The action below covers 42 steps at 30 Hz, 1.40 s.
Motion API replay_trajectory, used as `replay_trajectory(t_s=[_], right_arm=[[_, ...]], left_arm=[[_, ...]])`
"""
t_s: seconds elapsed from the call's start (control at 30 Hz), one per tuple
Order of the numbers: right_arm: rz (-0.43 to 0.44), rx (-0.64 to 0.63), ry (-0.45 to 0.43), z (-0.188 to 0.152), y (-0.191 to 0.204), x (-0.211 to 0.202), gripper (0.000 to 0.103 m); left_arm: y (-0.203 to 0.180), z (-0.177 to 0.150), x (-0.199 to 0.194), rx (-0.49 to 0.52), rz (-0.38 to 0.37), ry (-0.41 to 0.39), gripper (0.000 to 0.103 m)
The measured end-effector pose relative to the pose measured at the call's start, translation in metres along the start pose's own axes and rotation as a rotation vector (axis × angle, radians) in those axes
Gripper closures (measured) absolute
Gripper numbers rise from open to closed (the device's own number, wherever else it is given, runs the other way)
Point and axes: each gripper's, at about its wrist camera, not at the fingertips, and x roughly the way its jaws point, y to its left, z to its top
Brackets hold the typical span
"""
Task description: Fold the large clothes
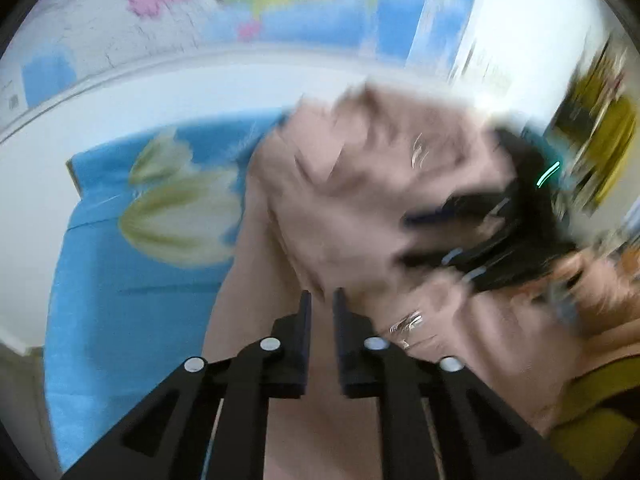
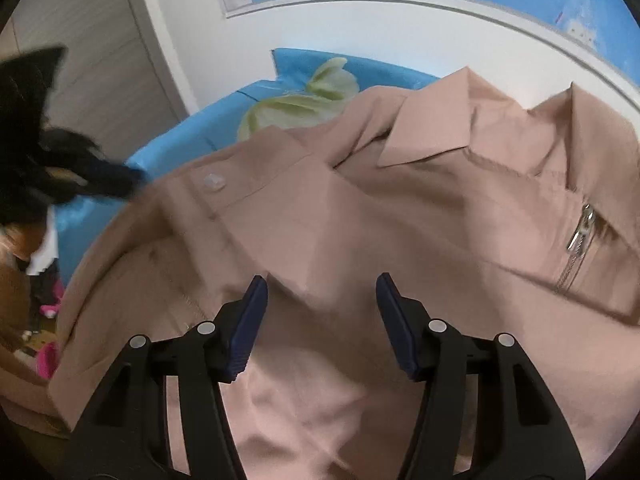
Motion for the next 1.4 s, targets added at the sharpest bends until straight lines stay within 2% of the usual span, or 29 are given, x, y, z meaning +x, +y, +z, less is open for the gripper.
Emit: replay_trajectory(t_s=[0.07, 0.13, 0.2, 0.27, 0.3, 0.33, 0.37, 0.4, 0.43, 0.47, 0.5, 0.57, 0.63, 0.77, 0.83, 0.87, 0.97, 1.03, 1.1, 1.13, 1.27, 1.37, 1.4], right_arm=[[-0.004, 0.005, 0.017, -0.003, -0.003, 0.006, 0.047], [-0.01, 0.015, 0.033, -0.004, -0.004, 0.013, 0.047], [-0.008, 0.024, 0.028, -0.005, -0.005, 0.012, 0.047], [-0.006, 0.028, 0.024, -0.005, -0.005, 0.01, 0.046], [-0.01, 0.03, 0.023, -0.005, -0.005, 0.009, 0.046], [-0.012, 0.028, 0.026, -0.005, -0.005, 0.009, 0.045], [-0.015, 0.026, 0.031, -0.005, -0.005, 0.01, 0.046], [-0.021, 0.026, 0.035, -0.005, -0.005, 0.011, 0.046], [-0.025, 0.022, 0.039, -0.006, -0.005, 0.013, 0.046], [-0.028, 0.018, 0.04, -0.006, -0.005, 0.013, 0.046], [-0.032, 0.019, 0.04, -0.007, -0.005, 0.013, 0.046], [-0.034, 0.014, 0.041, -0.007, -0.005, 0.013, 0.047], [-0.037, 0.013, 0.045, -0.007, -0.006, 0.013, 0.048], [-0.033, 0.016, 0.043, -0.002, -0.005, 0.014, 0.047], [-0.029, 0.007, 0.034, 0.003, 0.0, 0.016, 0.047], [-0.023, -0.004, 0.031, 0.006, 0.004, 0.017, 0.047], [-0.027, -0.034, 0.053, 0.011, 0.014, 0.028, 0.045], [-0.02, -0.02, 0.06, 0.014, 0.014, 0.032, 0.045], [0.042, 0.011, 0.039, 0.017, 0.016, 0.024, 0.045], [0.107, 0.017, 0.026, 0.018, 0.022, 0.017, 0.045], [0.317, -0.064, 0.011, 0.019, 0.069, 0.001, 0.038], [0.525, -0.123, 0.072, 0.017, 0.12, 0.011, 0.037], [0.561, -0.125, 0.092, 0.016, 0.13, 0.016, 0.035]], left_arm=[[0.004, 0.0, -0.009, 0.012, 0.11, -0.027, 0.092], [0.005, -0.006, -0.007, 0.013, 0.085, -0.001, 0.088], [-0.008, -0.017, 0.0, 0.055, 0.061, 0.019, 0.062], [-0.025, -0.024, 0.006, 0.104, 0.025, 0.025, 0.045], [-0.032, -0.027, 0.009, 0.112, 0.003, 0.028, 0.044], [-0.035, -0.028, 0.016, 0.121, -0.014, 0.043, 0.044], [-0.038, -0.03, 0.023, 0.132, -0.007, 0.062, 0.051], [-0.038, -0.031, 0.032, 0.133, 0.026, 0.091, 0.077], [-0.032, -0.03, 0.042, 0.109, 0.051, 0.134, 0.093], [-0.024, -0.027, 0.047, 0.079, 0.063, 0.163, 0.101], [-0.013, -0.025, 0.049, 0.042, 0.107, 0.161, 0.102], [0.011, -0.018, 0.036, -0.015, 0.193, 0.107, 0.102], [0.052, -0.006, 0.008, -0.158, 0.248, 0.043, 0.102], [0.105, 0.008, -0.03, -0.319, 0.395, -0.043, 0.102], [0.116, 0.008, -0.033, -0.353, 0.314, -0.042, 0.101], [0.118, 0.006, -0.032, -0.361, 0.28, -0.038, 0.095], [0.106, -0.004, -0.022, -0.327, 0.227, -0.007, 0.069], [0.09, -0.012, -0.016, -0.271, 0.191, 0.005, 0.068], [0.075, -0.021, -0.013, -0.218, 0.187, 0.009, 0.066], [0.07, -0.025, -0.013, -0.205, 0.184, 0.012, 0.065], [0.062, -0.033, -0.017, -0.191, 0.184, 0.004, 0.062], [0.068, -0.031, -0.022, -0.222, 0.192, -0.012, 0.058], [0.069, -0.029, -0.024, -0.227, 0.193, -0.014, 0.058]])
